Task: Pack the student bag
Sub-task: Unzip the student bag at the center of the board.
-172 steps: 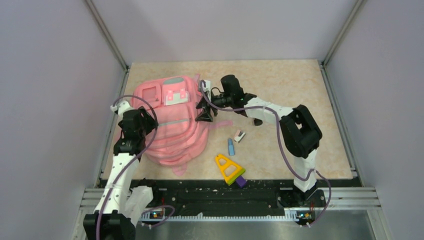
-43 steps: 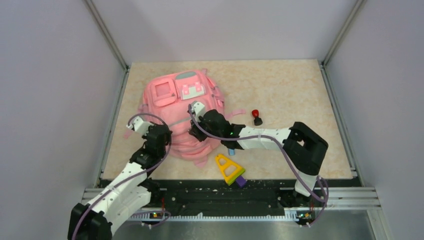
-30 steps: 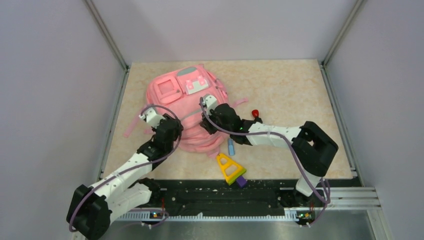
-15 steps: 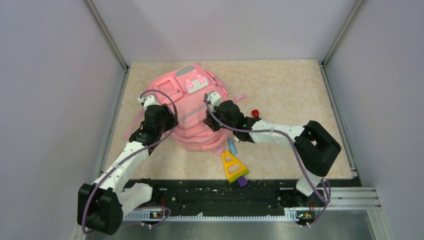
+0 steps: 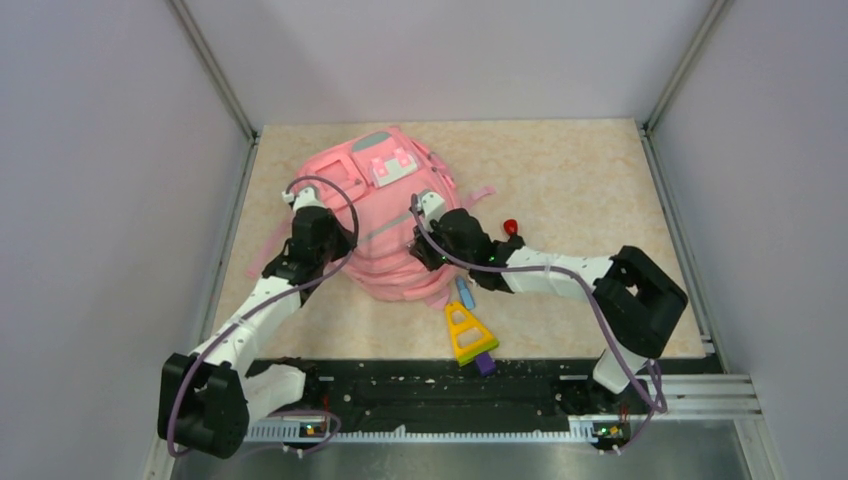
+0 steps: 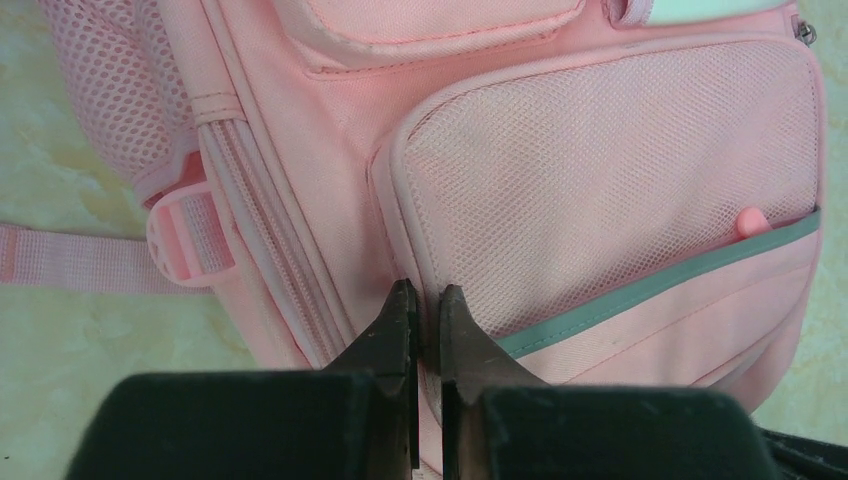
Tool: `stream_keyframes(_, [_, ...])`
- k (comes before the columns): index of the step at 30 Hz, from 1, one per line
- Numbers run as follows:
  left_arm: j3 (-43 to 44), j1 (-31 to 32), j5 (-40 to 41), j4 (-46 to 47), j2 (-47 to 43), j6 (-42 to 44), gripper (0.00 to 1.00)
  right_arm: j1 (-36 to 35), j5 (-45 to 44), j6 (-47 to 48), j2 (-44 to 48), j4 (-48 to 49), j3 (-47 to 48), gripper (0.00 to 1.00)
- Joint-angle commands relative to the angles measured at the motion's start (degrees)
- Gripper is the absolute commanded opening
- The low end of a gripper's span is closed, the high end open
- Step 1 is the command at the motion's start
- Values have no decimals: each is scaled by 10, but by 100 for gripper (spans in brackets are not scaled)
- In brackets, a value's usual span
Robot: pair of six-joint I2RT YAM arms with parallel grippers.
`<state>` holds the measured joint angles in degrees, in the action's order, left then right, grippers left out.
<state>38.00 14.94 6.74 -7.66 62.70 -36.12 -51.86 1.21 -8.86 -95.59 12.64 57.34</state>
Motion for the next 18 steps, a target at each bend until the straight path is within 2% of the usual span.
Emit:
stream_keyframes(1, [-17, 1, -17, 45, -15, -21, 0, -52, -38, -38, 14, 14, -13, 0])
stream_keyframes(9, [-53, 1, -13, 71, -35, -66, 0, -139, -72, -69, -41, 66, 54, 0])
stream_keyframes(14, [-68, 1, -18, 92, -41, -74, 0, -148, -40, -66, -98, 50, 129, 0])
stream_keyframes(18, [-75, 2, -19, 93, -46, -69, 0, -149, -36, -52, -108, 36, 158, 0])
